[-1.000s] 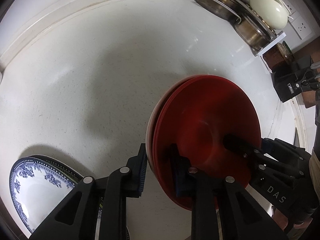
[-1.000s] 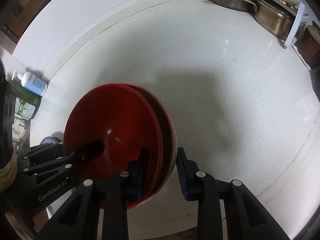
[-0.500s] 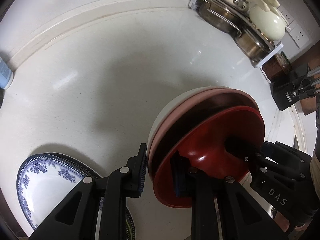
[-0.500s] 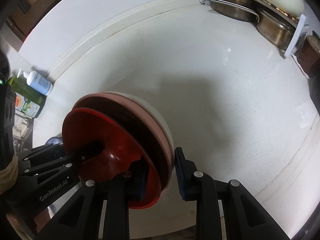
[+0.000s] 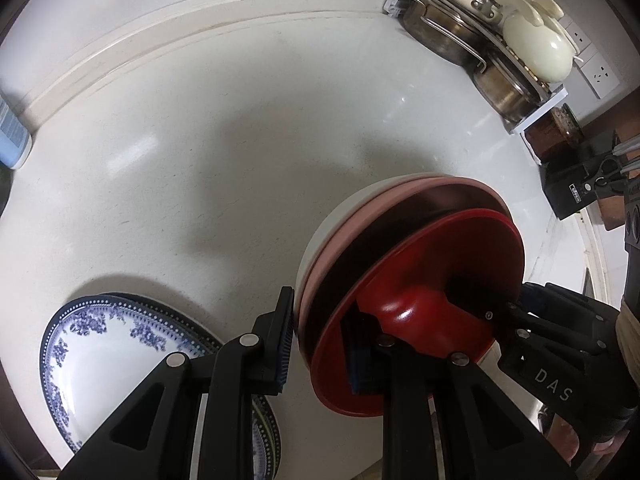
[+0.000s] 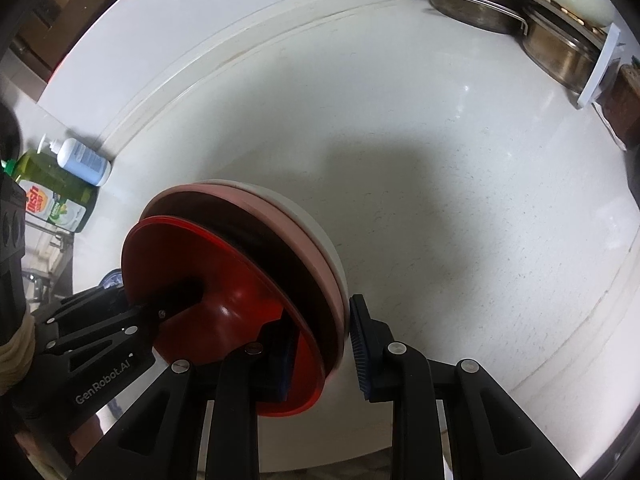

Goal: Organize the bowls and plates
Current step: 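Lift the bowl stack with both tools and carry it over the blue-and-white plates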

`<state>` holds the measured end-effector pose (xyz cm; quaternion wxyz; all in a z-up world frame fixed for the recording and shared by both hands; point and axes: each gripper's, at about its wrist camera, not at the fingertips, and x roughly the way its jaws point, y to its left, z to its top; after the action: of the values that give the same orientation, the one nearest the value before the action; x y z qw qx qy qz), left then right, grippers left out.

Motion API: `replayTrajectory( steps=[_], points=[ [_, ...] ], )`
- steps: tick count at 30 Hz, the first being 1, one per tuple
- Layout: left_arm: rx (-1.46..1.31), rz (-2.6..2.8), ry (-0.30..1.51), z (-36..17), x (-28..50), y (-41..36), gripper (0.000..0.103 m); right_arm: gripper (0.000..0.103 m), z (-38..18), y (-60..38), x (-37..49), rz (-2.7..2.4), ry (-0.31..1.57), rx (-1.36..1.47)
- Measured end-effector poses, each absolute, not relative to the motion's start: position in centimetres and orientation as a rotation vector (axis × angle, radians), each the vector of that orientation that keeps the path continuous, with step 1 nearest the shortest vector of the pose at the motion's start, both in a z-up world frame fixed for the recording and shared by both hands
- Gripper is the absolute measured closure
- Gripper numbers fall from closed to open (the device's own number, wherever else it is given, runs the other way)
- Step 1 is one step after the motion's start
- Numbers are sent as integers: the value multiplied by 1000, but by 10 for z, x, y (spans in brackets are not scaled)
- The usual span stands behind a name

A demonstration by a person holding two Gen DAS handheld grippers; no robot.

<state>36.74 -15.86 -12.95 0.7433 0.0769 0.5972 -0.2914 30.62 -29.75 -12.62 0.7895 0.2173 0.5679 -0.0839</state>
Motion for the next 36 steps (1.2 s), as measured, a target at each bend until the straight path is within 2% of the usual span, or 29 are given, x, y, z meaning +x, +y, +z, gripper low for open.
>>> replayTrajectory(
  steps=[10, 27, 36],
  points=[
    [185, -649, 1283, -123, 367, -144, 80, 77, -114, -281, 302, -176, 1219, 463],
    [168, -620, 1428, -144, 355, -151, 80, 77, -131, -286, 290, -120, 1353, 443],
    [137, -580, 1405, -132, 349, -142, 80, 77, -124, -284, 288, -92, 1344, 417]
  ],
)
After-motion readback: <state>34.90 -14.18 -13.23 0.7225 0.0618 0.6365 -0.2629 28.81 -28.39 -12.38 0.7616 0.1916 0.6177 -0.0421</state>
